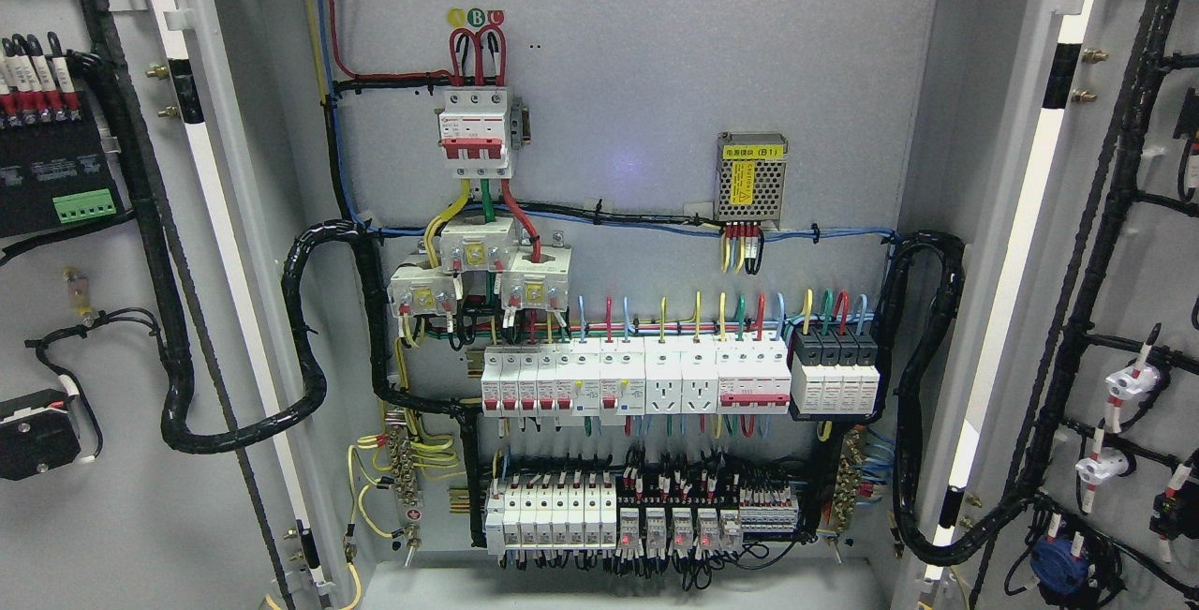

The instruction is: Open door with both hands

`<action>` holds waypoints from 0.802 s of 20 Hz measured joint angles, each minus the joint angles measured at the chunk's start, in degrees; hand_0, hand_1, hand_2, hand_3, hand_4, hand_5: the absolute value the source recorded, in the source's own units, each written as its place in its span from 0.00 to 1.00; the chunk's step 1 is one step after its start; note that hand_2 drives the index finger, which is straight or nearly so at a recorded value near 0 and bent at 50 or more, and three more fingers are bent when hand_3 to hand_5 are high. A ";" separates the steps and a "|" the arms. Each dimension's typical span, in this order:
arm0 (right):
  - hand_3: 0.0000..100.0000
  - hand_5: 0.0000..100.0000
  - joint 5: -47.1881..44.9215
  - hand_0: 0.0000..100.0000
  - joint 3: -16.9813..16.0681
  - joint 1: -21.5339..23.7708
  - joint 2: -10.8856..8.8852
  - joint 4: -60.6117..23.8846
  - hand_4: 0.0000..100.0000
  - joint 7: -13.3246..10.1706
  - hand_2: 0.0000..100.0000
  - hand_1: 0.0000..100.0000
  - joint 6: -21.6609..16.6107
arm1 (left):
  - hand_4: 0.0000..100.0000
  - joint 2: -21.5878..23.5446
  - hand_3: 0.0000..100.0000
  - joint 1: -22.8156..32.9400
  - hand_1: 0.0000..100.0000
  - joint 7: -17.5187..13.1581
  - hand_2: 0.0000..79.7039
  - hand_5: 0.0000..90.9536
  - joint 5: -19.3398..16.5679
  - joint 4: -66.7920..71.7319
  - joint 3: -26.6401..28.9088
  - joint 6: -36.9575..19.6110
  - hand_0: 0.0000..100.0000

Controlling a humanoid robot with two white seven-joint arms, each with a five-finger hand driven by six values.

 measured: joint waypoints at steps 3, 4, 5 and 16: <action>0.00 0.00 -0.06 0.10 0.99 0.26 -0.06 -0.87 0.00 0.20 0.00 0.13 0.00 | 0.00 -0.01 0.00 2.10 0.56 0.22 0.00 0.00 0.43 -1.74 -0.36 -0.30 0.12; 0.00 0.00 -0.07 0.10 1.30 0.32 -0.09 -1.16 0.00 0.21 0.00 0.13 0.00 | 0.00 -0.04 0.00 2.88 0.56 0.27 0.00 0.00 0.48 -2.39 -0.62 -0.34 0.12; 0.00 0.00 -0.08 0.10 1.57 0.36 -0.12 -1.44 0.00 0.22 0.00 0.13 0.00 | 0.00 -0.08 0.00 3.79 0.56 0.32 0.00 0.00 0.52 -3.03 -0.95 -0.34 0.12; 0.00 0.00 -0.12 0.10 5.23 1.39 -0.35 -5.22 0.00 2.20 0.00 0.13 0.00 | 0.00 -1.40 0.00 12.72 0.56 0.53 0.00 0.00 -2.55 -10.26 -10.83 -0.36 0.12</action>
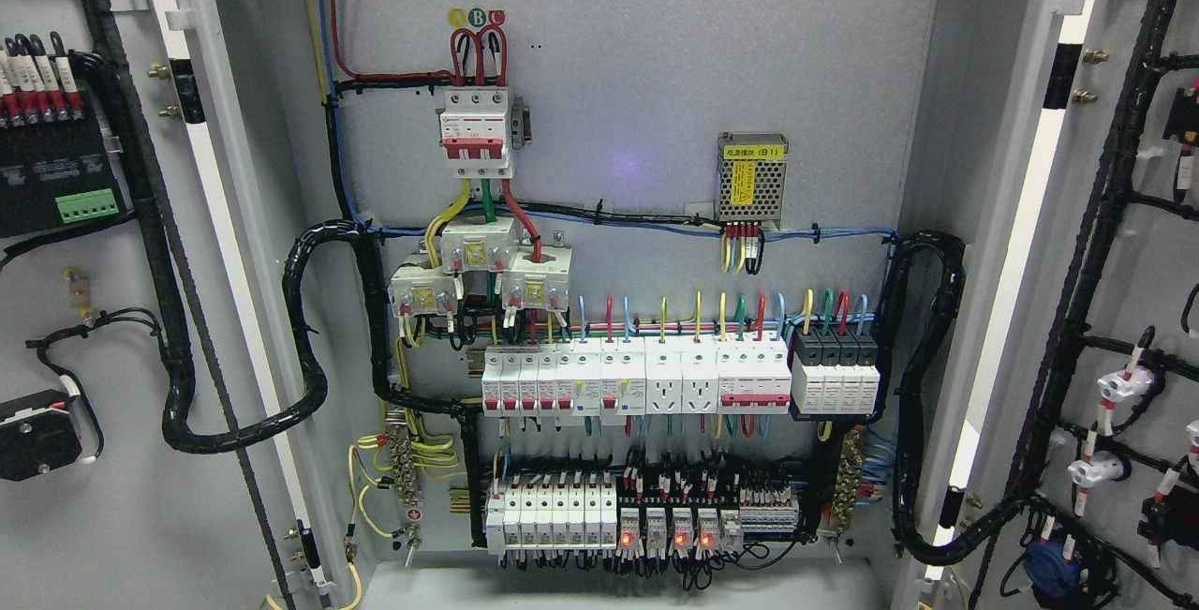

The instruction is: Open door with both hands

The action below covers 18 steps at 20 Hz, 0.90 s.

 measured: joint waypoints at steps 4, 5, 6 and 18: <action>0.00 0.00 0.20 0.10 2.10 1.27 -0.26 -1.19 0.00 0.68 0.00 0.13 -0.10 | 0.00 -1.00 0.00 0.83 0.56 0.20 0.00 0.00 -3.49 -1.42 -4.83 0.00 0.12; 0.00 0.00 0.28 0.10 2.84 1.72 -0.41 -1.42 0.00 0.70 0.00 0.13 -0.09 | 0.00 -1.32 0.00 0.92 0.56 0.29 0.00 0.00 -4.61 -1.69 -6.24 0.00 0.12; 0.00 0.00 0.37 0.10 3.73 2.29 -0.56 -1.63 0.00 0.72 0.00 0.13 -0.10 | 0.00 -1.72 0.00 0.95 0.56 0.32 0.00 0.00 -5.91 -1.92 -7.52 0.00 0.12; 0.00 0.00 11.44 0.10 19.14 6.14 -0.15 3.47 0.00 0.97 0.00 0.13 0.08 | 0.00 -12.34 0.00 1.34 0.56 0.80 0.00 0.00 -23.89 1.84 -20.62 -0.01 0.12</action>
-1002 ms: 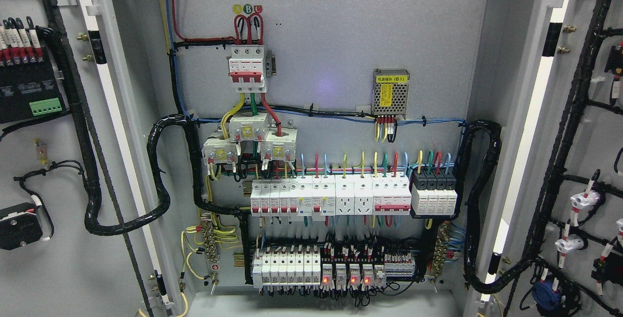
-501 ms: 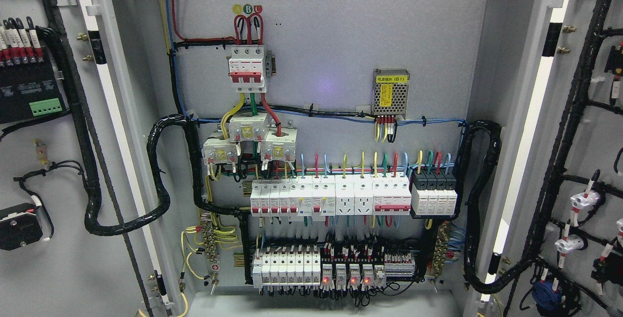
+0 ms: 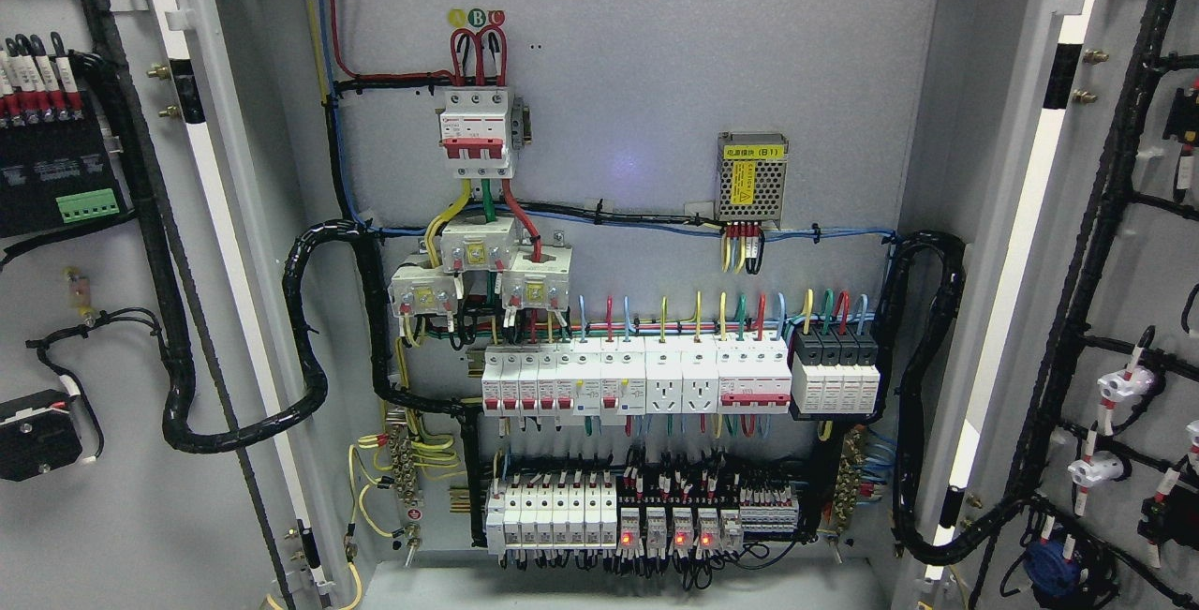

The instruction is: Open door with both hands

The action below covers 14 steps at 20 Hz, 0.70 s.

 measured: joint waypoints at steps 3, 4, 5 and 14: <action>0.00 0.00 3.20 0.10 3.93 0.26 1.08 4.48 0.00 -0.17 0.00 0.13 0.03 | 0.00 -2.91 0.00 -0.12 0.56 -0.16 0.00 0.00 -3.35 4.17 -1.72 0.00 0.12; 0.00 0.00 4.13 0.10 5.20 0.34 1.55 6.35 0.00 -0.19 0.00 0.13 0.03 | 0.00 -3.77 0.00 -0.30 0.56 -0.22 0.00 0.00 -4.14 5.95 -2.23 0.00 0.12; 0.00 0.00 4.83 0.10 6.24 0.39 2.01 8.09 0.00 -0.21 0.00 0.13 0.03 | 0.00 -4.55 0.00 -0.55 0.56 -0.22 0.00 0.00 -4.85 7.71 -2.66 0.00 0.12; 0.00 0.00 8.15 0.10 13.35 0.26 8.07 27.57 0.00 -0.37 0.00 0.13 -0.01 | 0.00 -10.53 0.00 -8.31 0.56 -0.35 0.00 0.00 -6.34 32.45 -4.34 -0.01 0.12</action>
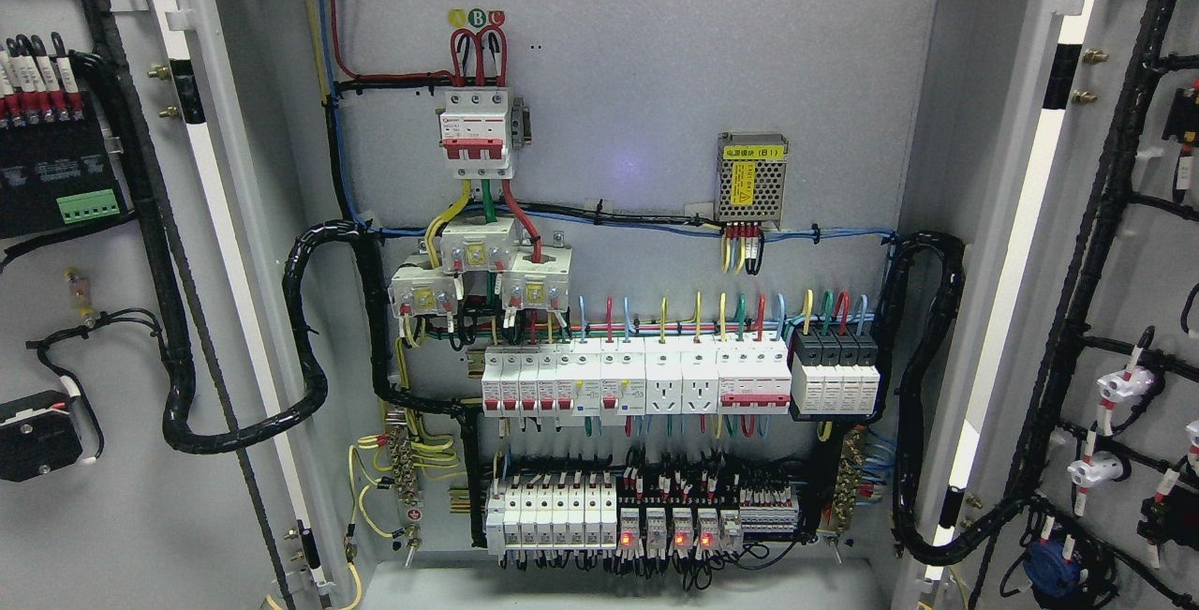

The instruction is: Open door with both hands

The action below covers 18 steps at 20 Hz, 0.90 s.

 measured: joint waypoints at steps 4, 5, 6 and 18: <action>0.00 0.00 2.81 0.10 1.57 -1.01 2.52 8.79 0.00 0.12 0.00 0.13 -0.02 | 0.00 -1.81 0.00 -5.42 0.56 -0.16 0.00 0.00 0.30 13.31 1.08 0.00 0.12; 0.00 0.00 4.05 0.10 1.87 -1.64 3.18 11.36 0.00 0.18 0.00 0.13 -0.02 | 0.00 -2.16 0.00 -6.52 0.56 -0.15 0.00 0.00 0.33 16.49 1.29 -0.07 0.12; 0.00 0.00 5.32 0.10 2.12 -2.50 3.83 14.13 0.00 0.27 0.00 0.13 -0.05 | 0.00 -2.52 0.00 -7.49 0.56 -0.11 0.00 0.00 0.37 19.74 1.49 0.35 0.12; 0.00 0.00 13.48 0.10 3.97 -15.36 10.40 46.08 0.00 -11.99 0.00 0.13 1.61 | 0.00 -6.72 0.00 -11.96 0.56 1.55 0.00 0.00 4.45 45.59 2.90 27.87 0.12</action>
